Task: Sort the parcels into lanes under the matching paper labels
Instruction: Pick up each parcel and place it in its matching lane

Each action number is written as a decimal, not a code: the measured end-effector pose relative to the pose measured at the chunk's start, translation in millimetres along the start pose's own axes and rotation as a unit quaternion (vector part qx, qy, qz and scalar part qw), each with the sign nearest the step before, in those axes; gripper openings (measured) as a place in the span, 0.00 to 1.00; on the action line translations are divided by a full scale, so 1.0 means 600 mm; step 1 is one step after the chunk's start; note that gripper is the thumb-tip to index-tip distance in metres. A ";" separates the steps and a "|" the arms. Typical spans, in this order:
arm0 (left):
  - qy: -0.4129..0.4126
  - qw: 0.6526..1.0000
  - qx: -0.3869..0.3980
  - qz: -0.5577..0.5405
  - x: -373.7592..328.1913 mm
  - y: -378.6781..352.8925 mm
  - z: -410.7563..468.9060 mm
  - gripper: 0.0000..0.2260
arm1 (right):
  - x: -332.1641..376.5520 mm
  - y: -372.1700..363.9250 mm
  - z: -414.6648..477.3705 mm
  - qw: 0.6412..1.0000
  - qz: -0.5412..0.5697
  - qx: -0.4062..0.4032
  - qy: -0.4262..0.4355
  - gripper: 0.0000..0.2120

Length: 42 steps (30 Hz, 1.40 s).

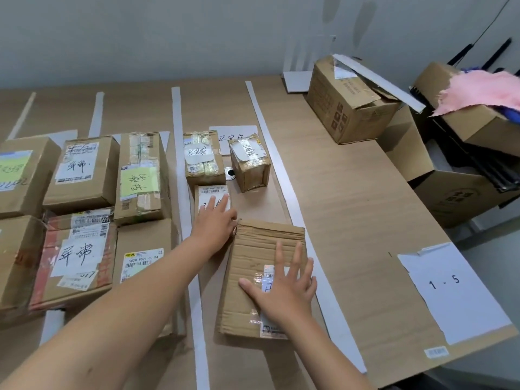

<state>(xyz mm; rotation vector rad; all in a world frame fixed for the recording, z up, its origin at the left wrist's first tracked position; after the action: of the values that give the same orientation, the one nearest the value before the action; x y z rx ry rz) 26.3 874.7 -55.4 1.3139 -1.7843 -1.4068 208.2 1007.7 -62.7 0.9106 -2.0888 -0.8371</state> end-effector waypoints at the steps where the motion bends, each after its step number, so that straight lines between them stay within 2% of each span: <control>1: -0.011 1.000 -0.004 -0.017 0.004 -0.002 -0.004 0.15 | 0.003 0.000 0.003 1.000 0.000 0.003 0.001 0.55; 4: -0.023 0.996 0.000 -0.089 0.017 -0.005 -0.016 0.20 | 0.019 0.009 0.020 1.000 -0.004 0.007 0.007 0.54; 7: 0.028 0.980 -0.005 -0.195 0.034 0.004 -0.019 0.23 | 0.037 0.026 0.050 0.999 -0.018 0.017 0.027 0.55; 12: 0.045 0.974 -0.010 -0.222 0.057 0.008 -0.010 0.30 | 0.052 0.067 0.107 0.996 -0.037 0.034 0.075 0.56; 19: 0.062 0.965 -0.018 -0.255 0.063 -0.004 -0.012 0.26 | 0.065 0.092 0.148 0.996 -0.023 0.001 0.088 0.56; 23: 0.054 0.967 -0.010 -0.250 0.062 0.001 -0.012 0.25 | 0.064 0.090 0.109 0.985 -0.044 0.039 0.163 0.66; 25: 0.053 0.968 -0.005 -0.245 0.063 0.002 -0.013 0.25 | 0.043 0.083 0.069 0.972 -0.091 0.076 0.205 0.71; 27: 0.053 0.970 0.002 -0.238 0.063 0.003 -0.013 0.25 | 0.007 0.076 0.049 0.964 -0.141 0.080 0.210 0.72; 30: 0.054 0.972 0.007 -0.226 0.066 0.007 -0.009 0.26 | -0.040 0.084 0.063 0.982 -0.055 0.043 0.176 0.72; 35: 0.052 0.973 0.012 -0.225 0.067 0.005 -0.008 0.26 | -0.023 0.098 0.104 0.981 0.085 0.041 0.171 0.72; 42: 0.043 0.982 0.035 -0.181 0.055 0.012 -0.008 0.26 | -0.013 0.118 0.147 0.981 0.118 0.034 0.150 0.69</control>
<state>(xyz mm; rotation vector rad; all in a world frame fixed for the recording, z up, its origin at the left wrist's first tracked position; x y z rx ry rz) 14.3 842.6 -52.5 1.7788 -1.6047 -1.4540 118.2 1076.9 -59.4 0.7533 -1.9204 -0.4750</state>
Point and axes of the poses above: each hand's wrist, its own z-axis towards the middle knuckle, its own y-axis out of the back of the hand, x = y × z, the point moved 8 cm from there along z, towards the middle knuckle, and after that the axes turned 6 degrees about x, right-handed, at the moved point
